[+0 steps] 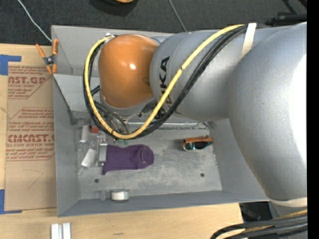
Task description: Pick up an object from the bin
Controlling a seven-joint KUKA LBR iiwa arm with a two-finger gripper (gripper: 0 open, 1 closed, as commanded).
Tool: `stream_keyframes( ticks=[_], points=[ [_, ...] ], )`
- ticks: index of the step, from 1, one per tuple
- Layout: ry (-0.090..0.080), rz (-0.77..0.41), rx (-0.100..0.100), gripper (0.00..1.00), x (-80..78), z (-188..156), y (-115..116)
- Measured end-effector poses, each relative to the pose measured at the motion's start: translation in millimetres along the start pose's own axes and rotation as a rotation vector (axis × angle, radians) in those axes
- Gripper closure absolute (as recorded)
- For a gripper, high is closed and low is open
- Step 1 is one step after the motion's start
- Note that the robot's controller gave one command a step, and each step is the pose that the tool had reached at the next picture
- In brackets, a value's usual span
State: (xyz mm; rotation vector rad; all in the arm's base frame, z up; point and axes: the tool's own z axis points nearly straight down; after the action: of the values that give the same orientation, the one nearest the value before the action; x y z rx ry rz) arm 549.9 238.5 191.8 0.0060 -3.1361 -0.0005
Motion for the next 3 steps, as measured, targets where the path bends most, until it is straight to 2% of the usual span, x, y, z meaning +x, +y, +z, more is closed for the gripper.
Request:
stream_keyframes(
  ticks=[1, 2, 3],
  points=[
    [-0.007, 0.003, -0.001, 0.0, -1.7, -5.1, -1.8],
    [0.002, -0.131, 0.001, 0.0, 21.9, 124.9, -81.0],
    [-0.011, 0.032, -0.002, 0.0, 13.8, 39.0, -95.4]
  ],
)
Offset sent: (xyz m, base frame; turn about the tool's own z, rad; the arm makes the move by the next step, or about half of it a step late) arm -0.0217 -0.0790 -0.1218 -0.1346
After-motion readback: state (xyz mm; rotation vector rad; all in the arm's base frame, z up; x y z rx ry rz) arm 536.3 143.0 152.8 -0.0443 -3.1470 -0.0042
